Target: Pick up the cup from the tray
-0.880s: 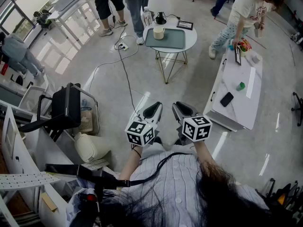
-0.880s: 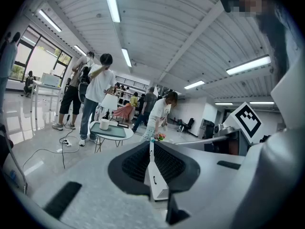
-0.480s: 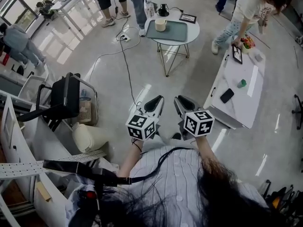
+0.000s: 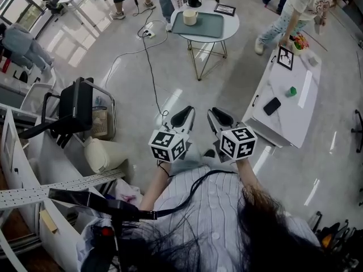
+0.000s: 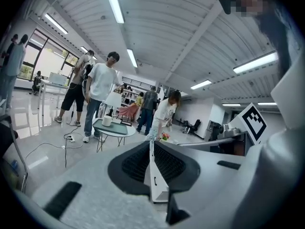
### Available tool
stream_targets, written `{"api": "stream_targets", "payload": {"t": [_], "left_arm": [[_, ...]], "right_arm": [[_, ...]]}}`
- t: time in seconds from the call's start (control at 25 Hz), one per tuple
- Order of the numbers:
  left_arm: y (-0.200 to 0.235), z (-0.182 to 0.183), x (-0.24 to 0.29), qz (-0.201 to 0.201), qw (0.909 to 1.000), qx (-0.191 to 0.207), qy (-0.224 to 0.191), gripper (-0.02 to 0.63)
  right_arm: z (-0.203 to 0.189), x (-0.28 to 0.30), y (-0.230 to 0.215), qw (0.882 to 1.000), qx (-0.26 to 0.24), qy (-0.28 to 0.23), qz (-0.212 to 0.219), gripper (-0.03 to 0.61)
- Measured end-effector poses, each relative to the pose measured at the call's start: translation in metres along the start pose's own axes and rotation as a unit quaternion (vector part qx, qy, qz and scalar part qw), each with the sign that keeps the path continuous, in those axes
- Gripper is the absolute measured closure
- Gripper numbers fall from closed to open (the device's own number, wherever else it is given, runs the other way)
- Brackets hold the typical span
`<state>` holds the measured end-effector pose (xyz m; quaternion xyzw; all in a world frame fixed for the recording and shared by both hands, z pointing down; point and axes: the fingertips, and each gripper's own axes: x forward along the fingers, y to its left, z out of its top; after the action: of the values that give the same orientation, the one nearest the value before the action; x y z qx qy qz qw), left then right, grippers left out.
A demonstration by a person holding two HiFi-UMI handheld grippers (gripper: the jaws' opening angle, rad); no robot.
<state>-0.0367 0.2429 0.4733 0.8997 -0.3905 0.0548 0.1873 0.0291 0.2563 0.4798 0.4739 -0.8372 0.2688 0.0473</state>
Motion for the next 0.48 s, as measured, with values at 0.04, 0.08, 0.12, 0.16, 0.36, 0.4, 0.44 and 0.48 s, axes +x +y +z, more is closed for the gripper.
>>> {"api": "stream_targets", "payload": {"t": [0.04,0.08,0.12,0.16,0.36,0.4,0.44,0.48], "left_arm": [[0.000,-0.003,0.001,0.000,1.0000,-0.003,0.004,0.597],[-0.001,-0.005,0.004,-0.001,1.0000,-0.004,0.009,0.597],[-0.001,-0.006,0.007,-0.002,0.9999,-0.004,0.013,0.596],[-0.002,-0.006,0.011,-0.004,0.9999,-0.002,0.016,0.597],[0.000,-0.001,0.031,-0.019,0.9993,0.015,0.028,0.597],[0.003,0.001,0.036,-0.022,0.9991,0.018,0.031,0.597],[0.006,0.002,0.043,-0.025,0.9989,0.020,0.034,0.597],[0.010,0.004,0.050,-0.028,0.9987,0.021,0.036,0.597]], "right_arm": [[-0.003,0.000,-0.002,1.000,0.002,0.003,0.000,0.495],[-0.004,-0.001,-0.004,1.000,0.005,0.006,0.000,0.495],[-0.005,0.000,-0.008,1.000,0.007,0.008,-0.002,0.495],[-0.004,0.001,-0.012,1.000,0.009,0.008,-0.003,0.495],[0.006,0.014,-0.029,1.000,0.024,0.004,-0.009,0.495],[0.008,0.019,-0.032,1.000,0.025,0.004,-0.009,0.495],[0.012,0.024,-0.036,1.000,0.025,0.004,-0.010,0.495],[0.015,0.029,-0.040,1.000,0.025,0.004,-0.011,0.495]]}}
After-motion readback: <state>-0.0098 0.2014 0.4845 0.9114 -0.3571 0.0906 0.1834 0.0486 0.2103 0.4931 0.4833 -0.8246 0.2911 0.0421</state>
